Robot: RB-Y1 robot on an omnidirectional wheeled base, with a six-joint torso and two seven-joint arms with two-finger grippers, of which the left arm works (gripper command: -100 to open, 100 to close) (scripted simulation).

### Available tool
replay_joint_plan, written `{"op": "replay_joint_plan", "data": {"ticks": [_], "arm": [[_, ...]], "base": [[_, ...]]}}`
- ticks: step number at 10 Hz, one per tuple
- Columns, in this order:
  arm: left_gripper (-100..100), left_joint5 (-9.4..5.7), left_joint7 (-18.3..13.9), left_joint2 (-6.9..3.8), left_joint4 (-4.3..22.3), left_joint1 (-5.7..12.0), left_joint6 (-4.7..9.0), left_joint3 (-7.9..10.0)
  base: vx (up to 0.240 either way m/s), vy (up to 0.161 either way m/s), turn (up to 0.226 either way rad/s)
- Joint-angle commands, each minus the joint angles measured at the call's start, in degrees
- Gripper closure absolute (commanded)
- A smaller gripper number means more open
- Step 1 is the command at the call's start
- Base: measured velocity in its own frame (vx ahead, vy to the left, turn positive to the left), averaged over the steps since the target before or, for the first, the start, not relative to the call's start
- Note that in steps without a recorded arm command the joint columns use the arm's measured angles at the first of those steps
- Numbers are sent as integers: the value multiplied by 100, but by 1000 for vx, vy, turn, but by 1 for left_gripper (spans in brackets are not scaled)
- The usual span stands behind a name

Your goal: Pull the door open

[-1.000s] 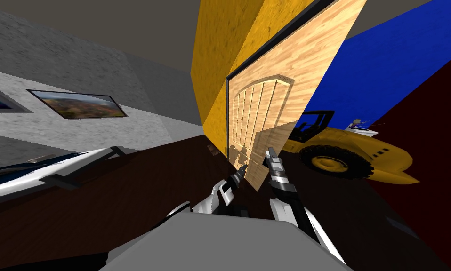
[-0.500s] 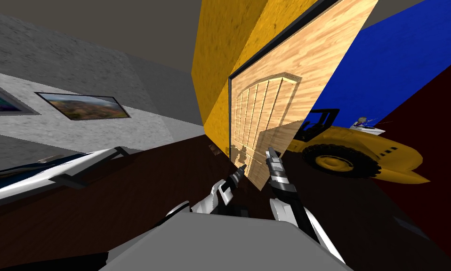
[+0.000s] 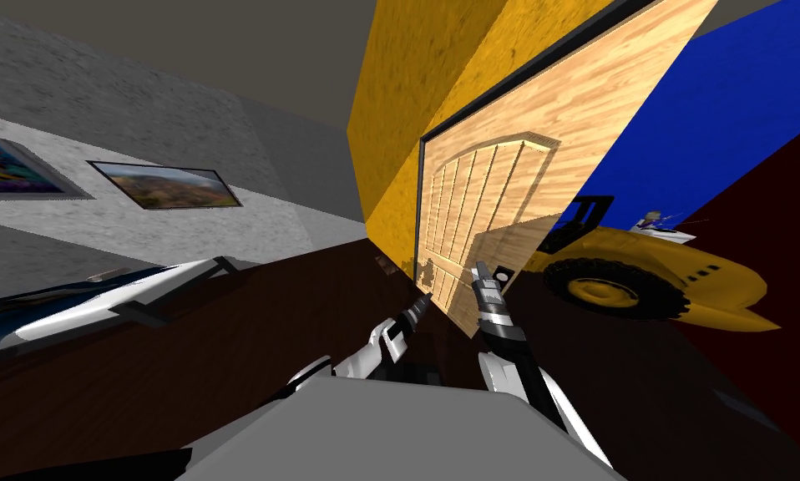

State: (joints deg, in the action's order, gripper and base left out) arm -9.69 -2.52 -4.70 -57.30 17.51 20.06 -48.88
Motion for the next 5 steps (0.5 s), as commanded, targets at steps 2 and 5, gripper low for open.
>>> {"op": "replay_joint_plan", "data": {"ticks": [2,5], "arm": [[-100,24,82,30,-21,-83,-13,6],[-100,25,87,122,-27,-89,-11,3]], "base": [[-15,103,80],[14,-196,35]]}}
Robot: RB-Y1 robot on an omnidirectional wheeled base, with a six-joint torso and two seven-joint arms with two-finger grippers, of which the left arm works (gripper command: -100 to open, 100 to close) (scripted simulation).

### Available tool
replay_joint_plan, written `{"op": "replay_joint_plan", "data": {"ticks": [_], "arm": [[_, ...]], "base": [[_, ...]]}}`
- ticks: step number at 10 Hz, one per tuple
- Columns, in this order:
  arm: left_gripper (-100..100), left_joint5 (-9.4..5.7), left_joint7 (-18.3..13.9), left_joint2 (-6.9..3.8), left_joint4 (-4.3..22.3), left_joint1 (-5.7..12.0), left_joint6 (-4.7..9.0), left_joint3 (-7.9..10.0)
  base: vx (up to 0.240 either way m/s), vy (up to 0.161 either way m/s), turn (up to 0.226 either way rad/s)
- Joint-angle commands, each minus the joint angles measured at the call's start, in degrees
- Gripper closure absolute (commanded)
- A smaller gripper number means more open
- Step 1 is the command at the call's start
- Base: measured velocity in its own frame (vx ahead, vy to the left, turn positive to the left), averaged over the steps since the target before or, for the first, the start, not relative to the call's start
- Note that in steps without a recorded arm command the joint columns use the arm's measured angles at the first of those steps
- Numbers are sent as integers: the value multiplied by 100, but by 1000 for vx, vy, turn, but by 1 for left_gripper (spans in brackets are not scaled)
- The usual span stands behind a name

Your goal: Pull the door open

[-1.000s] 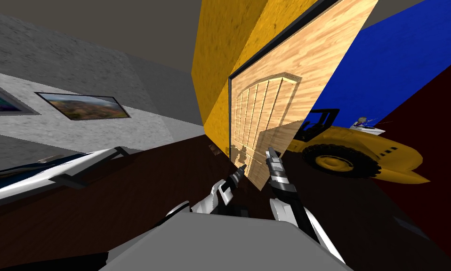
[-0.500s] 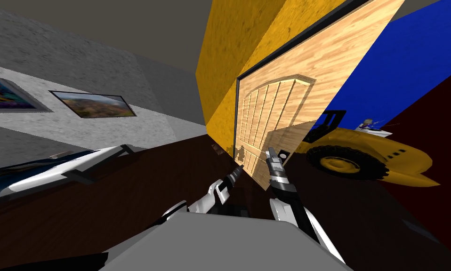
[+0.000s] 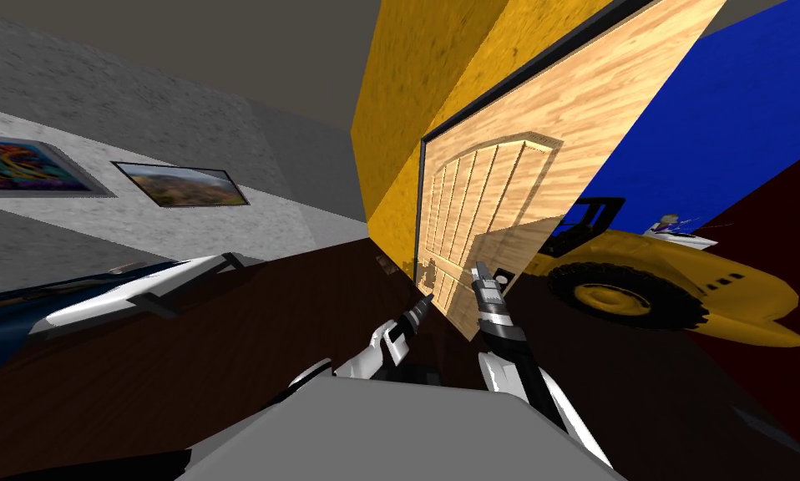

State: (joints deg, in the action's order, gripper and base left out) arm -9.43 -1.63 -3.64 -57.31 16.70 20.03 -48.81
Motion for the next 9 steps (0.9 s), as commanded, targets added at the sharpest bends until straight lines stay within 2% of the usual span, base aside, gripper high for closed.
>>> {"op": "replay_joint_plan", "data": {"ticks": [1,5,6,7,9], "arm": [[-100,0,-1,63,-30,-10,-7,-6],[-100,1,3,258,-43,-18,-1,-13],[-100,2,4,315,-46,-19,0,-14],[-100,2,4,315,-46,-19,0,-14],[-100,2,4,315,-46,-19,0,-14]], "base": [[34,-224,-2],[36,-235,-7],[21,-111,-309],[3,-37,-106],[3,0,-3]]}}
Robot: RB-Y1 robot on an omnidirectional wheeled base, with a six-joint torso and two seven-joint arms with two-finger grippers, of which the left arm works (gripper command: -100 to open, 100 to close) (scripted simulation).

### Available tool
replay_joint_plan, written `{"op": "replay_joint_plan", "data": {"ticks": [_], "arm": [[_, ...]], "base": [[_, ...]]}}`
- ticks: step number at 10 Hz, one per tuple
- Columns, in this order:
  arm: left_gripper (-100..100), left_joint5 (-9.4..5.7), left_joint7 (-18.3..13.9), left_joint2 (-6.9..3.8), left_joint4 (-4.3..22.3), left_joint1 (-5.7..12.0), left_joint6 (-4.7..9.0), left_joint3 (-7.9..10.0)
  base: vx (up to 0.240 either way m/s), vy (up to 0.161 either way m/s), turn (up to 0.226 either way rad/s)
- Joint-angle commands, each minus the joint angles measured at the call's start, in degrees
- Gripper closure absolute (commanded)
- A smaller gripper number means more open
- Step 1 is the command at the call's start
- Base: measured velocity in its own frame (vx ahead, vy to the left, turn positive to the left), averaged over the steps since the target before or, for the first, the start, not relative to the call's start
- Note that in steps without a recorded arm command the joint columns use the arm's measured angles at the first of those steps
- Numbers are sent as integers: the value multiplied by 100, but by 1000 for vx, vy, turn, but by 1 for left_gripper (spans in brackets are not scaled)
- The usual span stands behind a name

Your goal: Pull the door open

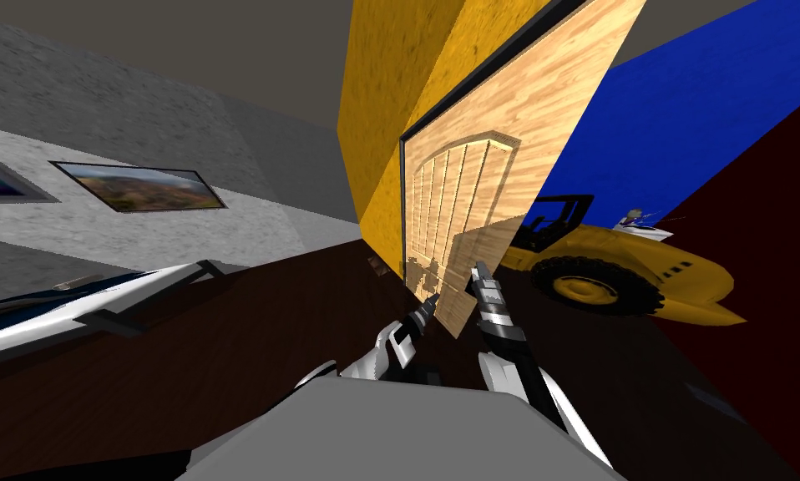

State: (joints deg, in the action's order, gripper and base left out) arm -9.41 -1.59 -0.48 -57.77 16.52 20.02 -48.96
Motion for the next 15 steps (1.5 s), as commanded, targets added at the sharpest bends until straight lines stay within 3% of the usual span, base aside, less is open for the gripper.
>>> {"op": "replay_joint_plan", "data": {"ticks": [1,6,11,14,15], "arm": [[-100,0,1,0,1,-1,1,0],[-100,0,1,0,1,-1,1,0],[-100,-5,5,-246,15,1,-2,-3],[-100,-16,12,-458,30,7,-2,-18],[-100,-44,14,-334,35,27,10,-64]], "base": [[-16,28,83],[3,2,4],[-18,182,10],[-61,191,40],[-43,-48,160]]}}
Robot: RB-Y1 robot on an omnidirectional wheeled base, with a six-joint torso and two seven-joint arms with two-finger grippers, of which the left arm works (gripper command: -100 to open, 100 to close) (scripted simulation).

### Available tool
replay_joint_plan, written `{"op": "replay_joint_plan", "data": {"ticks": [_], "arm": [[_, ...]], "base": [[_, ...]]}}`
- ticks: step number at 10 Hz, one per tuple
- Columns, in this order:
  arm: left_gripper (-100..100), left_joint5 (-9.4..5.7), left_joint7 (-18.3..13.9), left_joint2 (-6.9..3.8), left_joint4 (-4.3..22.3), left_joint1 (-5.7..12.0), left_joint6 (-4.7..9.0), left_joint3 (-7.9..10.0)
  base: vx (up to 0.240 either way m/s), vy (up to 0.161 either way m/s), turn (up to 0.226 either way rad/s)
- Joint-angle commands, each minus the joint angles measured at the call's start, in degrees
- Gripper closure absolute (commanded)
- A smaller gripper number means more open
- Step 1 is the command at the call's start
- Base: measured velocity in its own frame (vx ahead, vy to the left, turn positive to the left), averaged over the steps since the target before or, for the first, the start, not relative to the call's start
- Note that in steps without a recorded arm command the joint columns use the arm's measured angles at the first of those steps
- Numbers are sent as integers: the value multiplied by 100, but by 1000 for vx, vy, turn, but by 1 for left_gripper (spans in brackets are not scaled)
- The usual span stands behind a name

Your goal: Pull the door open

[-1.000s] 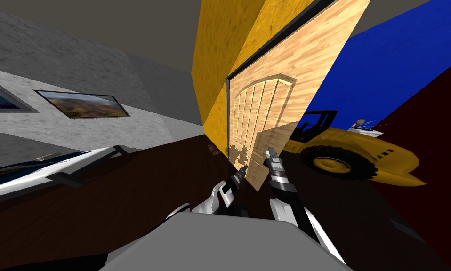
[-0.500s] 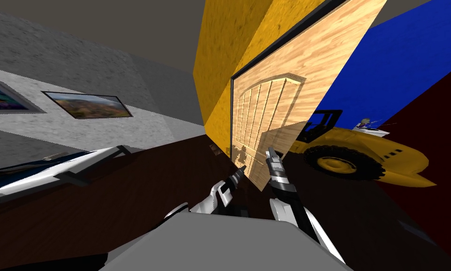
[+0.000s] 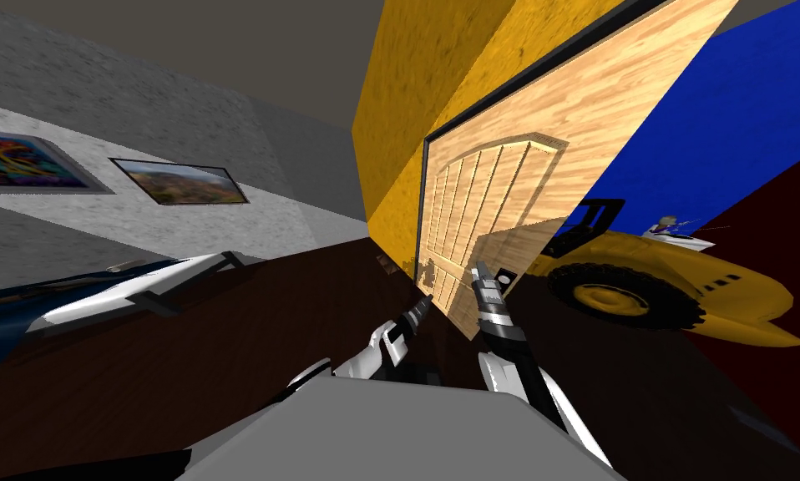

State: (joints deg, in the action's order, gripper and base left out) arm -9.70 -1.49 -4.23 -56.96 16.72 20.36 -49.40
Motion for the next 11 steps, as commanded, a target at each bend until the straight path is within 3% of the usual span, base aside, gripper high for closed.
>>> {"op": "replay_joint_plan", "data": {"ticks": [1,7,8,11], "arm": [[-100,-15,3,41,-46,7,-24,-20],[-100,-26,-2,317,-53,17,-16,-43],[-100,-27,-3,356,-54,18,-15,-46],[-100,-27,-3,356,-54,18,-15,-46]], "base": [[-15,-174,94],[36,-200,-23],[19,-64,-205],[-3,0,1]]}}
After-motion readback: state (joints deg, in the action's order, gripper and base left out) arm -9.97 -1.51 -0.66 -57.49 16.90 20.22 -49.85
